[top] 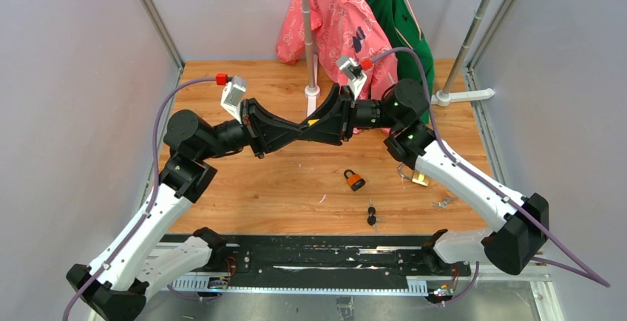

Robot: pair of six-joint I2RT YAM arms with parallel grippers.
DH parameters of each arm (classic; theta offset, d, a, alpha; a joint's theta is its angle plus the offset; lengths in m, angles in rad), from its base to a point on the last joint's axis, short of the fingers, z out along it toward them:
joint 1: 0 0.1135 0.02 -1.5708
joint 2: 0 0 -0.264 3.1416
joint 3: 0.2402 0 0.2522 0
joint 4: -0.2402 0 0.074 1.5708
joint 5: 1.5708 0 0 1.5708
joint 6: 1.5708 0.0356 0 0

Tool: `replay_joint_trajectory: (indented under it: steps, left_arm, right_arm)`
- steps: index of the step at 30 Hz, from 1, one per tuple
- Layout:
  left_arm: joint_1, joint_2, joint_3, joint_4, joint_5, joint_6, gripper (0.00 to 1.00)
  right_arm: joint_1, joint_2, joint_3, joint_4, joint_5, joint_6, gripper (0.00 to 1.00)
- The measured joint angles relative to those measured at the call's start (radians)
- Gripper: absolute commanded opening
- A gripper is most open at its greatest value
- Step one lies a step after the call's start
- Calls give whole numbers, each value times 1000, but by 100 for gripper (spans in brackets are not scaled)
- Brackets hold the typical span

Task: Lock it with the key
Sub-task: Lock the lock.

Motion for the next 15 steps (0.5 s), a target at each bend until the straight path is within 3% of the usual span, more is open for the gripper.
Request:
replay_joint_trajectory:
  steps: [15]
  left_arm:
    - [-9, 6, -4, -5, -8, -5, 0]
  right_arm:
    - [9, 13, 6, 0, -11, 21, 0]
